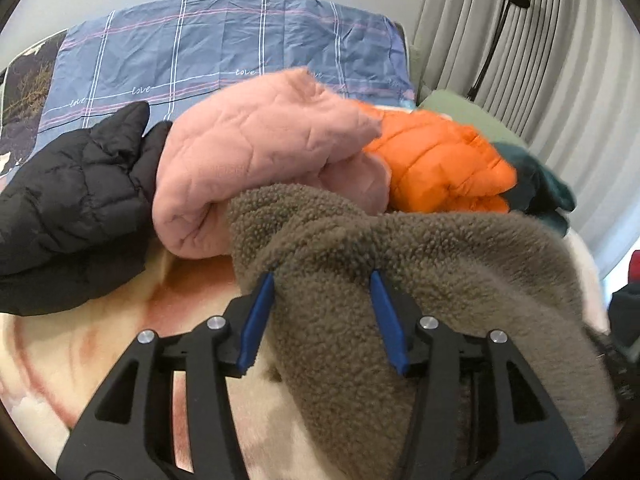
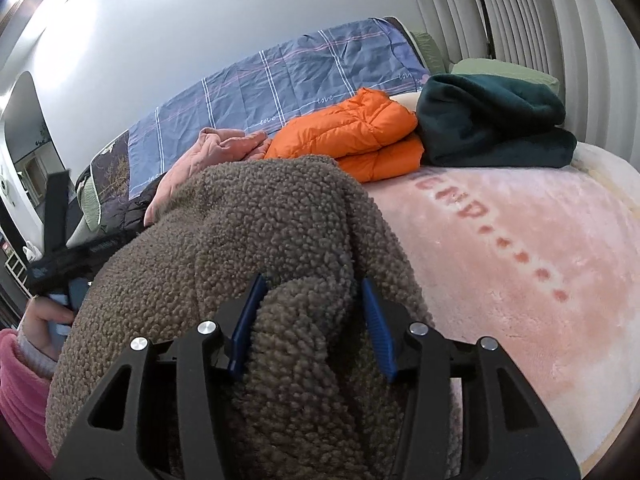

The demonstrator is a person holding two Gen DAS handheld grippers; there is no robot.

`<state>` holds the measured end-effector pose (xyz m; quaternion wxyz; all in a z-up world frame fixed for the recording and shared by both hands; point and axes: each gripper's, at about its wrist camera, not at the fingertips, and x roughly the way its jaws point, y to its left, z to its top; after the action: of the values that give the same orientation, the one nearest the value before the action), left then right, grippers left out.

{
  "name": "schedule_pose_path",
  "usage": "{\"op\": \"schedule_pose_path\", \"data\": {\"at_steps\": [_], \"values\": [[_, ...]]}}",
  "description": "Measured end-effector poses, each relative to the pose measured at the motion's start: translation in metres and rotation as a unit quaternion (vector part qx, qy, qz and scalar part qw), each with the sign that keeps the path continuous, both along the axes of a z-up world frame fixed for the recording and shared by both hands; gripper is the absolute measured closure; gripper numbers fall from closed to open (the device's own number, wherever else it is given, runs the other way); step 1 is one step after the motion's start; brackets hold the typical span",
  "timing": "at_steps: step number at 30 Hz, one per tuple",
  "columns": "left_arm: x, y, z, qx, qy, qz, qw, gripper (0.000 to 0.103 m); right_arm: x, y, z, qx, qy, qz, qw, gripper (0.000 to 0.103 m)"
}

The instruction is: Fold large clothes

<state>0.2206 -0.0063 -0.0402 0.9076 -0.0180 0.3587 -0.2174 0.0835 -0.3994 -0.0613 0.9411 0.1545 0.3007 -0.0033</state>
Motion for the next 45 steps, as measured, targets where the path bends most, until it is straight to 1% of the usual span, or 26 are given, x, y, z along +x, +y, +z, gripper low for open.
{"op": "schedule_pose_path", "data": {"at_steps": [4,6,8,9,10,11,12,13,15,17,21,25,26,27,28,30,31,33,34,35,36,37,38,39,42,45], "values": [[0.006,0.002,0.029,-0.028,-0.020,0.003,0.9994,0.055,0.001,0.001,0.000,-0.001,-0.001,0.000,1.000,0.054],[0.021,-0.002,0.032,-0.035,-0.001,0.017,0.9992,0.055,0.000,0.001,0.000,-0.002,-0.001,-0.001,1.000,0.054],[0.044,-0.008,0.025,-0.052,0.039,0.020,0.9977,0.056,0.000,0.000,0.000,-0.001,-0.001,0.000,1.000,0.054],[0.057,-0.018,0.011,-0.040,0.067,0.016,0.9968,0.056,0.000,0.000,0.000,0.000,-0.001,0.000,1.000,0.054],[0.062,-0.025,0.001,-0.019,0.076,0.015,0.9968,0.056,0.001,0.000,0.000,0.000,-0.001,0.000,1.000,0.054],[0.068,-0.038,-0.022,0.026,0.082,0.007,0.9963,0.053,0.002,0.000,0.000,0.000,0.000,-0.001,1.000,0.054],[0.070,-0.044,-0.034,0.044,0.082,0.000,0.9957,0.053,0.003,0.002,0.000,-0.003,0.001,-0.004,1.000,0.054],[0.069,-0.045,-0.040,0.046,0.078,0.001,0.9959,0.053,0.003,0.002,0.001,-0.006,0.001,-0.004,1.000,0.054],[0.069,-0.040,-0.037,0.036,0.084,0.004,0.9958,0.053,0.003,0.003,0.002,-0.010,-0.002,-0.001,1.000,0.054],[0.065,-0.040,-0.038,0.045,0.079,-0.005,0.9959,0.053,0.003,0.003,0.001,-0.008,-0.003,0.000,1.000,0.054],[0.058,-0.038,-0.036,0.053,0.065,0.002,0.9965,0.053,0.003,0.003,0.001,-0.007,-0.005,-0.002,1.000,0.053],[0.051,-0.042,-0.014,0.078,0.026,0.003,0.9967,0.053,0.001,0.001,0.000,-0.001,-0.008,-0.002,1.000,0.052],[0.048,-0.042,-0.001,0.076,0.018,0.009,0.9969,0.058,0.001,0.000,0.000,0.000,-0.009,-0.002,1.000,0.052],[0.044,-0.043,0.011,0.067,0.010,0.007,0.9977,0.062,0.001,0.000,0.000,0.002,-0.009,-0.002,1.000,0.052],[0.039,-0.044,0.023,0.053,0.003,-0.003,0.9986,0.062,0.002,-0.001,-0.001,0.003,-0.010,-0.002,1.000,0.052],[0.023,-0.051,0.050,0.006,-0.019,-0.047,0.9987,0.062,0.002,-0.001,-0.001,0.004,-0.010,-0.001,1.000,0.052],[0.015,-0.059,0.061,-0.015,-0.025,-0.071,0.9970,0.061,0.001,-0.001,-0.001,0.005,-0.011,-0.001,1.000,0.052],[0.006,-0.080,0.068,-0.023,-0.018,-0.115,0.9929,0.057,0.001,-0.001,-0.001,0.006,-0.012,0.000,1.000,0.052],[0.003,-0.092,0.066,-0.014,-0.016,-0.132,0.9910,0.056,0.001,-0.001,-0.001,0.007,-0.012,0.000,1.000,0.052],[-0.001,-0.114,0.057,0.025,-0.014,-0.154,0.9877,0.051,0.001,-0.001,-0.001,0.008,-0.012,0.000,1.000,0.052],[0.000,-0.134,0.041,0.074,-0.002,-0.167,0.9832,0.046,0.001,-0.001,-0.002,0.009,-0.012,0.000,1.000,0.052],[0.003,-0.152,0.022,0.120,0.019,-0.176,0.9769,0.046,0.001,-0.001,-0.002,0.011,-0.011,0.001,1.000,0.052],[0.009,-0.171,-0.008,0.186,0.048,-0.180,0.9648,0.045,0.002,-0.001,-0.003,0.010,-0.006,-0.002,1.000,0.052],[0.012,-0.179,-0.019,0.210,0.049,-0.179,0.9600,0.045,0.003,-0.001,-0.003,0.007,-0.007,-0.007,1.000,0.052],[0.012,-0.184,-0.015,0.225,0.046,-0.176,0.9571,0.045,0.001,-0.006,-0.004,0.028,-0.004,0.002,1.000,0.052],[0.007,-0.179,-0.015,0.221,0.032,-0.170,0.9597,0.045,-0.006,-0.009,-0.005,0.046,-0.005,0.007,0.999,0.048]]}}
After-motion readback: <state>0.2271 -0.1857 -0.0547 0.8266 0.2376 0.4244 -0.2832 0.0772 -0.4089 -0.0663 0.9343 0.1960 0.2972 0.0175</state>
